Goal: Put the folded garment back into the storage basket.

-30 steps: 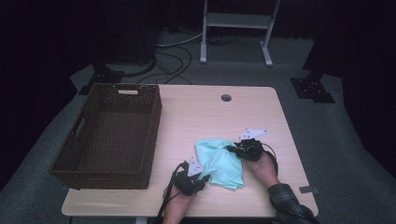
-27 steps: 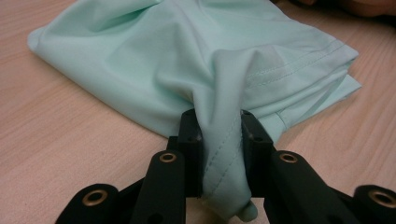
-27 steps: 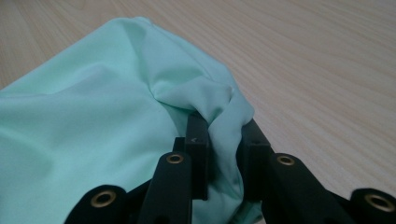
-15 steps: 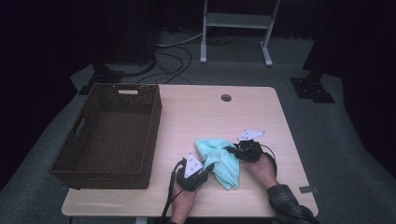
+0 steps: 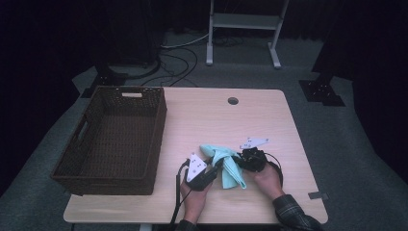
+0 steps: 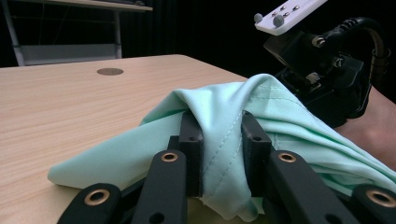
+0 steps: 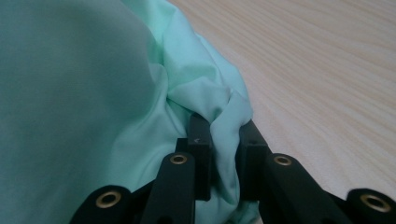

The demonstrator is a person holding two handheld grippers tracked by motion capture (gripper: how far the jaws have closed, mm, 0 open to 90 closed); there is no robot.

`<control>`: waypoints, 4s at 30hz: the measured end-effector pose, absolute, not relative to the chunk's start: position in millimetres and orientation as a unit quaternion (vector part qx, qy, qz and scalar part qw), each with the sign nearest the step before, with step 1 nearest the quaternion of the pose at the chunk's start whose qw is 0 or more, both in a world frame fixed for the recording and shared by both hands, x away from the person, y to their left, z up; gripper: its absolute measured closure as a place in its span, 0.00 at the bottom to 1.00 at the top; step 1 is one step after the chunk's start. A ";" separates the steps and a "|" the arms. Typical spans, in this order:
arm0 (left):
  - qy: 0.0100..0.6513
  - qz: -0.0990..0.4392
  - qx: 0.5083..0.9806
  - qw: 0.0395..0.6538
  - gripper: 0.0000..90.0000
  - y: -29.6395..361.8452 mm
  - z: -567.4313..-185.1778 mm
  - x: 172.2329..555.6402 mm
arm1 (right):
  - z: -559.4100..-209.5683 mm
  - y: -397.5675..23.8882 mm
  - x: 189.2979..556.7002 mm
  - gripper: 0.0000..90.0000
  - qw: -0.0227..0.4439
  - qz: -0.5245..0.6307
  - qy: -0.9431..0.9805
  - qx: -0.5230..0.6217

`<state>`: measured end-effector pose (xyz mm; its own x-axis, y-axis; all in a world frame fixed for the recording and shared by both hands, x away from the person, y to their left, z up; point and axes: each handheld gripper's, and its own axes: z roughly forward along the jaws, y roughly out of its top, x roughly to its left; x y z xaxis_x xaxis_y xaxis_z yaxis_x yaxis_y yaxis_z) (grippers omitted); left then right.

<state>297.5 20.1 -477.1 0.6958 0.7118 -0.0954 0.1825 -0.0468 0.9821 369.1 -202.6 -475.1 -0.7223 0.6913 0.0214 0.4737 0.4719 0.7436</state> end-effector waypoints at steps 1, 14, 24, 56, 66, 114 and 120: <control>0.323 0.217 0.691 0.609 0.84 19.7 -476.3 298.3 | -474.8 -202.5 369.4 0.89 0.136 0.383 0.846 0.346; 0.311 0.224 0.682 0.623 0.84 25.9 -443.9 302.1 | -441.4 -189.9 353.0 0.89 0.137 0.407 0.842 0.327; 0.321 0.237 0.658 0.639 0.84 43.0 -398.6 310.7 | -401.1 -172.2 353.7 0.89 0.130 0.438 0.830 0.319; 0.328 0.270 0.650 0.630 0.84 159.3 -313.7 329.4 | -317.7 -74.7 378.2 0.89 0.167 0.471 0.823 0.270; 0.335 0.291 0.649 0.617 0.84 215.6 -306.8 330.1 | -306.1 -27.3 393.5 0.89 0.150 0.492 0.818 0.257; 0.450 0.342 0.644 0.516 0.84 333.3 -360.4 330.5 | -371.0 138.8 439.2 0.88 0.099 0.484 0.849 0.189; 0.448 0.339 0.642 0.522 0.83 335.2 -360.9 329.7 | -370.9 138.8 439.7 0.88 0.097 0.483 0.849 0.189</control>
